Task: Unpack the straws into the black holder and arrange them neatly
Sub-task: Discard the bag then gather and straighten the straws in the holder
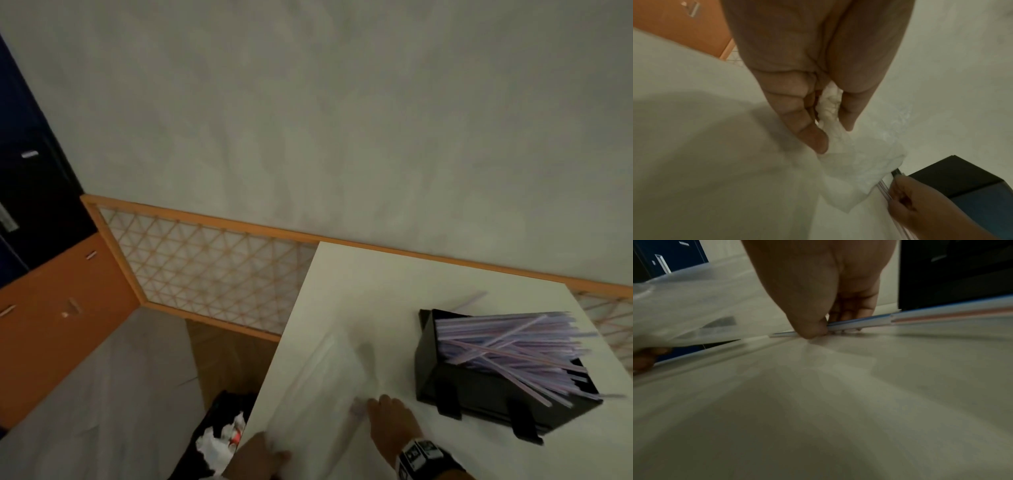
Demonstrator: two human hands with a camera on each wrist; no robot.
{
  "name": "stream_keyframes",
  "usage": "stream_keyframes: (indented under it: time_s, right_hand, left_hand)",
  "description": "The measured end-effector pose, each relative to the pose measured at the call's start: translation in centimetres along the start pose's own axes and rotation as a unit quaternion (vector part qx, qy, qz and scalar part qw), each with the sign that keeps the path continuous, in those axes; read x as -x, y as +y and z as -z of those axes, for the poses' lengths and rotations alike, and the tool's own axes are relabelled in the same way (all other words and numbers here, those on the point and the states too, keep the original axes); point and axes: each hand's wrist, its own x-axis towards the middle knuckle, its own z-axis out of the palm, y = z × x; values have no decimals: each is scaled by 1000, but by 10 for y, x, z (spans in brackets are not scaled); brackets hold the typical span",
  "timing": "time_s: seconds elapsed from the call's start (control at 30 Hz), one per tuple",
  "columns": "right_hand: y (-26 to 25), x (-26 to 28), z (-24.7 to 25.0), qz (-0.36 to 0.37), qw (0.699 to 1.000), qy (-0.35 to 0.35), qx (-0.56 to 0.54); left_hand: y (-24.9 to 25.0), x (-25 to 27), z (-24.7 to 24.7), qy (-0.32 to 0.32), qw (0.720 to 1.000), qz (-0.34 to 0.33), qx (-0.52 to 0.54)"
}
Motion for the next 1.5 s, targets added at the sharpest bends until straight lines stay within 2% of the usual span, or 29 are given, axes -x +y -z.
stream_keyframes:
  time_s: [0.1,0.17,0.37,0.43,0.47,0.5,0.53,0.57,0.6,0.63,0.67,0.7,0.73,0.77,0.87,0.97,1.0,1.07,1.13,1.2,1.33,1.5]
  right_hand:
    - [19,14,2,-28,999,-17,-8]
    - [31,24,10,-33,999,-21,-26]
    - [74,80,75,-31,999,-15,-26]
    - [86,100,101,-23,999,-12,-29]
    - [89,108,113,-15,999,-3,-30]
    - [92,115,122,-12,999,2,-29]
    - [92,119,129,-10,1000,9,-23]
    - [90,122,135,0,999,24,-21]
    - [86,124,140,13,999,38,-21]
    - [80,123,145,33,998,52,-26]
    - [74,121,148,56,996,65,-34]
    - [68,119,151,75,993,76,-42]
    - [65,117,155,89,991,84,-54]
    - [61,115,159,97,989,89,-67]
    - [75,112,168,101,985,120,-70]
    - [111,109,166,101,963,250,-33]
    - [126,107,162,82,959,270,1]
    - [153,99,152,21,968,239,78]
    - [176,88,142,3,972,196,130]
    - [195,79,137,0,979,157,130]
    - [223,66,142,-17,978,147,145]
    - [240,59,141,37,972,174,154]
  left_hand:
    - [5,-24,-6,3,996,-68,-50]
    - [17,-34,-3,-13,996,-42,-76]
    - [52,-33,12,16,985,-37,-169]
    - [65,-27,17,35,980,-25,-194]
    - [74,-21,18,70,976,-40,-202]
    - [87,-10,20,116,967,-80,-211]
    - [101,0,17,165,953,-149,-208]
    - [121,16,14,183,935,-233,-195]
    - [140,32,8,165,912,-328,-182]
    - [165,55,1,114,881,-414,-199]
    - [185,73,-8,60,846,-473,-239]
    - [203,86,-18,11,817,-506,-276]
    - [218,91,-29,-15,802,-520,-293]
    - [227,94,-35,-25,804,-515,-296]
    - [237,86,-45,10,811,-503,-298]
    - [241,75,-41,48,808,-494,-317]
    - [244,71,-37,65,812,-489,-312]
    - [251,63,-28,95,815,-473,-322]
    - [261,59,-22,105,810,-458,-352]
    - [271,58,-21,102,800,-456,-376]
    - [298,58,-32,103,787,-467,-390]
    - [341,62,-65,61,761,-498,-411]
